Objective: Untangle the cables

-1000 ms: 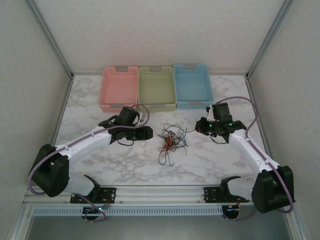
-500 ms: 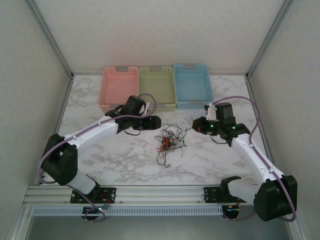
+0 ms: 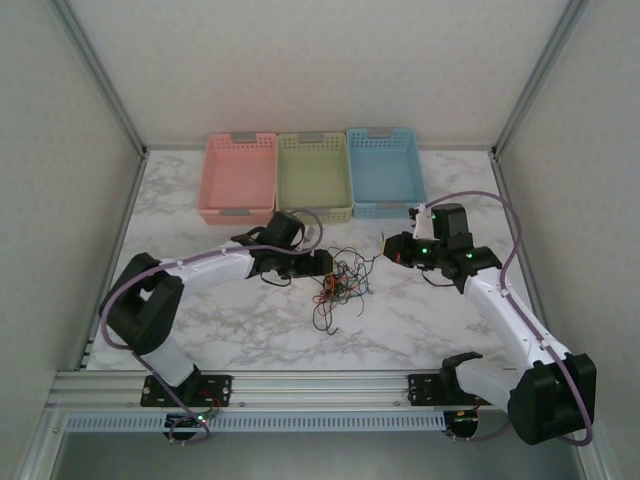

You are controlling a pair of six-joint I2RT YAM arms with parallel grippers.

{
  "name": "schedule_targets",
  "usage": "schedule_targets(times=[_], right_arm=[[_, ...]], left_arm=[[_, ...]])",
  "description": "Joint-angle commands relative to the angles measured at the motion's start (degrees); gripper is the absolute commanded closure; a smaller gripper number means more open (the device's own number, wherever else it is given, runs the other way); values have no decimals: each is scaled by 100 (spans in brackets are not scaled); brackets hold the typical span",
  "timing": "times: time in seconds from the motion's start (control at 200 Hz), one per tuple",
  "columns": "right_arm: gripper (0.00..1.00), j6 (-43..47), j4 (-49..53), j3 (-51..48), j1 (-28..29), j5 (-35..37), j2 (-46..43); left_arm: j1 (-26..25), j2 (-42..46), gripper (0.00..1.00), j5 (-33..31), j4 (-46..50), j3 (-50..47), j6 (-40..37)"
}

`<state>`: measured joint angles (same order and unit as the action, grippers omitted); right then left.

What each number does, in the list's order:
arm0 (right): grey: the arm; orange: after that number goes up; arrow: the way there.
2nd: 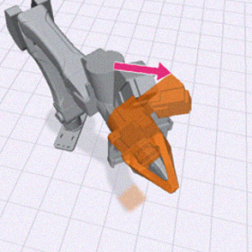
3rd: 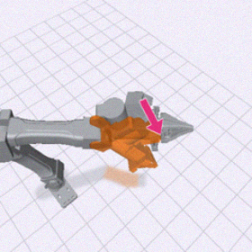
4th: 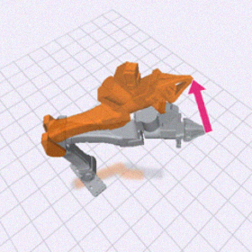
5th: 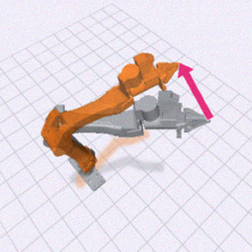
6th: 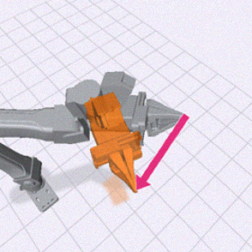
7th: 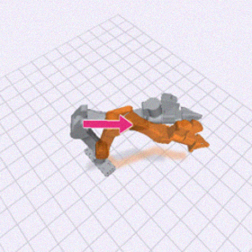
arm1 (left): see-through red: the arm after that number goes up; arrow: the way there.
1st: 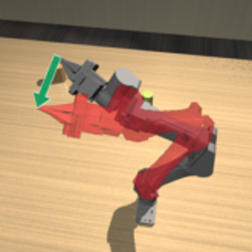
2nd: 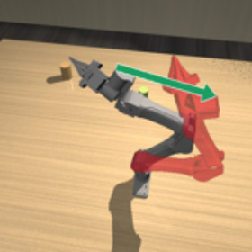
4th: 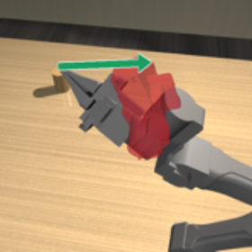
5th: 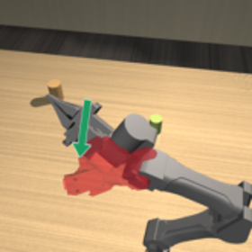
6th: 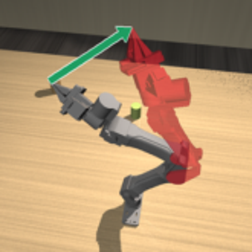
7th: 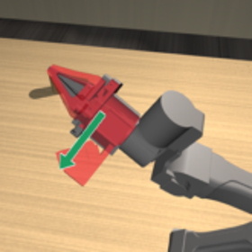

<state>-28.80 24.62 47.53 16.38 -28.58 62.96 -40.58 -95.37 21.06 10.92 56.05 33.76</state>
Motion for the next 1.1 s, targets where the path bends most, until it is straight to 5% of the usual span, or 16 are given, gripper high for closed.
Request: schedule_targets(times=[0.0, 0.651, 0.916, 1.096], right_arm=[[100, -103, -89, 5, -12, -99, -187], [100, 28, -98, -132, -12, -117, 121], [100, 123, 227, 143, -20, -117, 111], [100, 149, 456, 310, -20, -126, 140]], left_arm=[[-208, -177, 17, -110, -345, 93, 291], [-583, -1507, 21, -761, 203, 1315, 224], [-600, -1568, 50, -1156, 449, 1277, 59], [-575, -1478, 81, -1433, 781, 1346, -164]])
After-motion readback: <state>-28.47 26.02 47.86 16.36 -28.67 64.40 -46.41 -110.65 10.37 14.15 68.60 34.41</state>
